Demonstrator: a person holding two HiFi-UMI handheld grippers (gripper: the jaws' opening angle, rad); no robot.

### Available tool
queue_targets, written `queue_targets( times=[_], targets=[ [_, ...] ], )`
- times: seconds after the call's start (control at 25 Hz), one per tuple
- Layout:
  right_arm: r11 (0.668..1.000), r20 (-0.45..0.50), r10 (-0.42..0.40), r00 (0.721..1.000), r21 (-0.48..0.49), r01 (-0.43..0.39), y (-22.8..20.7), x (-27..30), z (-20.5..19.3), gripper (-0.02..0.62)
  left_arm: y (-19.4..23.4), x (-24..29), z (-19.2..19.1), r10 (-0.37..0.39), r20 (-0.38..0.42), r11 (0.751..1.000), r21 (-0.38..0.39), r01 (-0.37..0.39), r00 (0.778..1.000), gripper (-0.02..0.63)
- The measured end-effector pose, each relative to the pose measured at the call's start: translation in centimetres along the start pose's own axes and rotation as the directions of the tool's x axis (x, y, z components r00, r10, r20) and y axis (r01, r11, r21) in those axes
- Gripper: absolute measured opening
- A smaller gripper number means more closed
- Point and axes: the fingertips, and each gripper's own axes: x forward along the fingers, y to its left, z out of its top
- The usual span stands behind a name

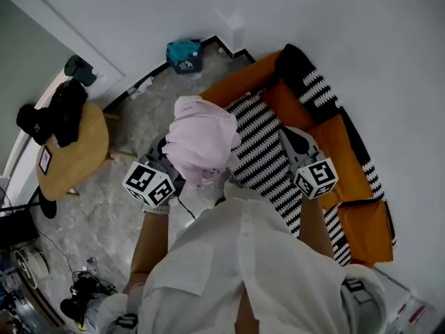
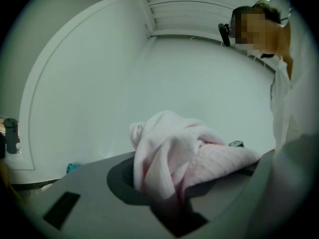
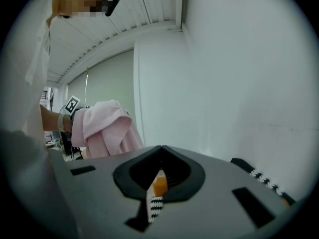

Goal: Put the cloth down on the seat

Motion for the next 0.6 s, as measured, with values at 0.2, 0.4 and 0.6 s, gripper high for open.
queue_targets(
  times=[0.2, 0.4, 0.6],
  targets=[
    [1.000, 0.056, -0.016, 0.998, 0.015, 0.015, -5.1, 3.4, 0.5, 0.009, 2.7, 8.4, -1.1, -0.068, -0.053, 0.998, 0.004, 0.069, 0.996, 0.137],
    [0.997, 0.073, -0.076, 0.994, -0.003, 0.076, -8.6, 4.7, 2.0, 0.009, 4.2, 15.0, -2.3, -0.151, -0.098, 0.988, 0.006, 0.152, 0.984, 0.137],
    [0.984, 0.073, -0.177, 0.982, -0.001, 0.177, -11.0, 4.3, 3.2, 0.011, 4.6, 21.3, -3.9, -0.266, -0.152, 0.964, -0.011, 0.267, 0.952, 0.137]
  ],
)
